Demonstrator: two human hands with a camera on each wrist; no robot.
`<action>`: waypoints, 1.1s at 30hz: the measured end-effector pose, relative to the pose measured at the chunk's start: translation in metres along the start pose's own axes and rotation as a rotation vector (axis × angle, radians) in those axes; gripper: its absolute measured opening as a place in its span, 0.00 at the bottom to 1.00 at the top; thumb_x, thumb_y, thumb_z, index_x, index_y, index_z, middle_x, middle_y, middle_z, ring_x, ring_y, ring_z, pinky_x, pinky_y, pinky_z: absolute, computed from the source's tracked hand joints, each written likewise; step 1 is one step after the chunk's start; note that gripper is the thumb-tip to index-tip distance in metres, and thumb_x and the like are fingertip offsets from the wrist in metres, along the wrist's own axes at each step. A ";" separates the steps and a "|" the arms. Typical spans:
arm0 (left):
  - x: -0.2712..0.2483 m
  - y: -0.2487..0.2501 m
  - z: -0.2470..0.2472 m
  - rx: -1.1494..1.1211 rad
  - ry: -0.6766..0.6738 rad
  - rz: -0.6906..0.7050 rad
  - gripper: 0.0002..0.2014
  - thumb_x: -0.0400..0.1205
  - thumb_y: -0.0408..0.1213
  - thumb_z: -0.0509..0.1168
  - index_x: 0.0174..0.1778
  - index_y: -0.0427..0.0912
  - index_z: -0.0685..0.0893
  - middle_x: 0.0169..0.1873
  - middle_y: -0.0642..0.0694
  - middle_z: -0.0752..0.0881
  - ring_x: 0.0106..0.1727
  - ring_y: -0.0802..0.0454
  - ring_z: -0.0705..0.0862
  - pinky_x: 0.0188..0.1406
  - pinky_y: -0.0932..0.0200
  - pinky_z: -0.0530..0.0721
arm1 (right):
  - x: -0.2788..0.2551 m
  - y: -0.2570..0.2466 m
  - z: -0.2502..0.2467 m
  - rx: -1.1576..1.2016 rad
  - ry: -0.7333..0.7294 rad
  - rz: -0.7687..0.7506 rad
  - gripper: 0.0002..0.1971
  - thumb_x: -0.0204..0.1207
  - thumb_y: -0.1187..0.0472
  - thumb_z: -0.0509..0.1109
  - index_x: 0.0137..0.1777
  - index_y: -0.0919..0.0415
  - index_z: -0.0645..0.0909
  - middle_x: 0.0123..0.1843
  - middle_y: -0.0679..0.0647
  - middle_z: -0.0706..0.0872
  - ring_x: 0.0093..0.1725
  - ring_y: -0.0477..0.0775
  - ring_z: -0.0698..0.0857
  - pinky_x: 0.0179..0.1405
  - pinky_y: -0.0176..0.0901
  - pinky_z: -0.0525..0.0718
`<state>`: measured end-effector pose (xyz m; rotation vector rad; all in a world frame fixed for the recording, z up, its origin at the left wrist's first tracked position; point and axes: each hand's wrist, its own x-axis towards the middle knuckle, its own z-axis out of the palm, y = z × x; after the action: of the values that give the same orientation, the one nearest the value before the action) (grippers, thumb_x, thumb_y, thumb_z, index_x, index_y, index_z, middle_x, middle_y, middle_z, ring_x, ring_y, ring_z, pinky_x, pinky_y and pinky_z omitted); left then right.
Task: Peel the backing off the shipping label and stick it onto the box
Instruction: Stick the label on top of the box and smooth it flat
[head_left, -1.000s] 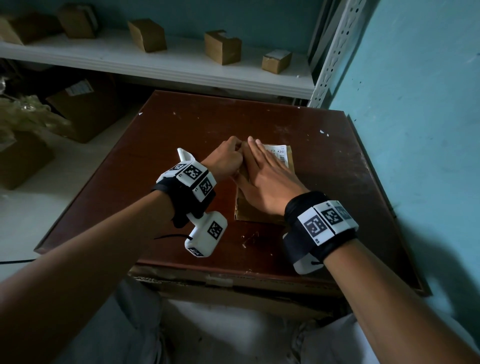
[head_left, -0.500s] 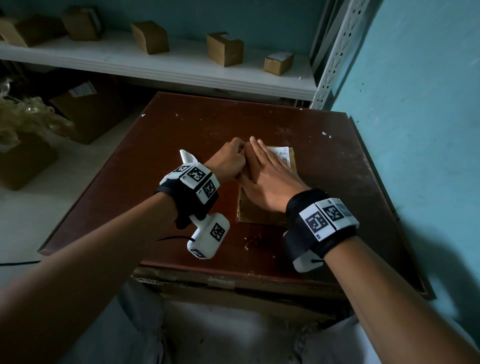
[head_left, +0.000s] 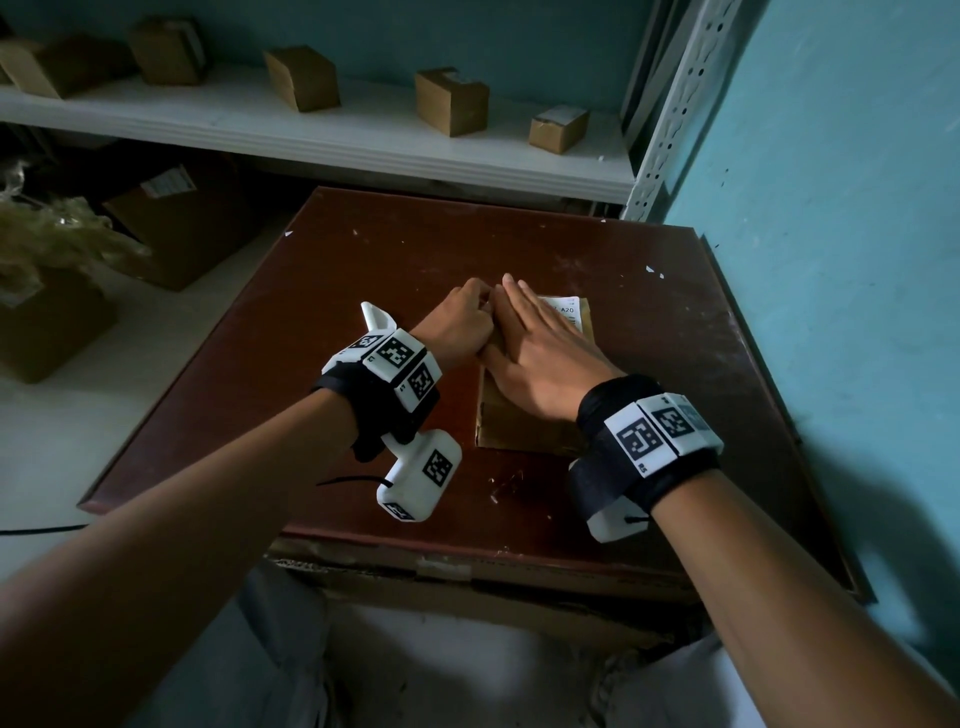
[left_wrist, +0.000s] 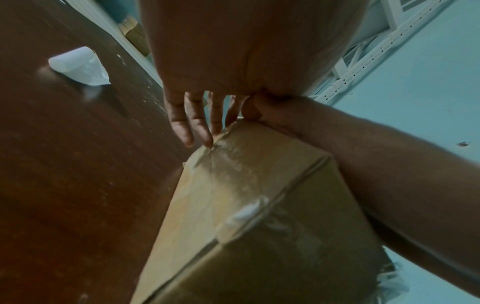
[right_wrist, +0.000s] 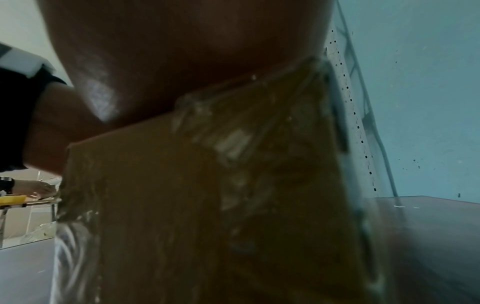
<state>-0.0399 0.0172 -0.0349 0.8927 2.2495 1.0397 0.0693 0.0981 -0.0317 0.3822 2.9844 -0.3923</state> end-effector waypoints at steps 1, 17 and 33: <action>0.001 -0.001 0.000 0.002 0.001 0.001 0.17 0.89 0.38 0.50 0.73 0.39 0.68 0.65 0.37 0.78 0.58 0.46 0.80 0.51 0.54 0.80 | 0.001 0.001 0.000 0.004 -0.001 0.005 0.36 0.87 0.40 0.43 0.87 0.58 0.34 0.88 0.52 0.33 0.86 0.47 0.36 0.82 0.42 0.35; 0.002 -0.003 0.003 0.006 -0.005 -0.019 0.16 0.89 0.40 0.49 0.71 0.40 0.70 0.63 0.33 0.78 0.63 0.36 0.80 0.48 0.54 0.75 | 0.001 0.004 -0.001 0.010 -0.007 0.015 0.34 0.88 0.42 0.42 0.87 0.56 0.35 0.88 0.49 0.33 0.86 0.45 0.36 0.82 0.41 0.36; 0.004 -0.004 0.003 0.032 0.017 -0.021 0.16 0.89 0.38 0.48 0.71 0.40 0.68 0.65 0.35 0.77 0.60 0.41 0.80 0.54 0.49 0.79 | 0.000 0.020 -0.005 -0.036 -0.025 0.092 0.32 0.89 0.44 0.40 0.87 0.56 0.35 0.88 0.49 0.33 0.86 0.46 0.35 0.82 0.44 0.36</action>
<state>-0.0415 0.0195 -0.0402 0.8756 2.2903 1.0079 0.0743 0.1178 -0.0317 0.5054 2.9318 -0.3309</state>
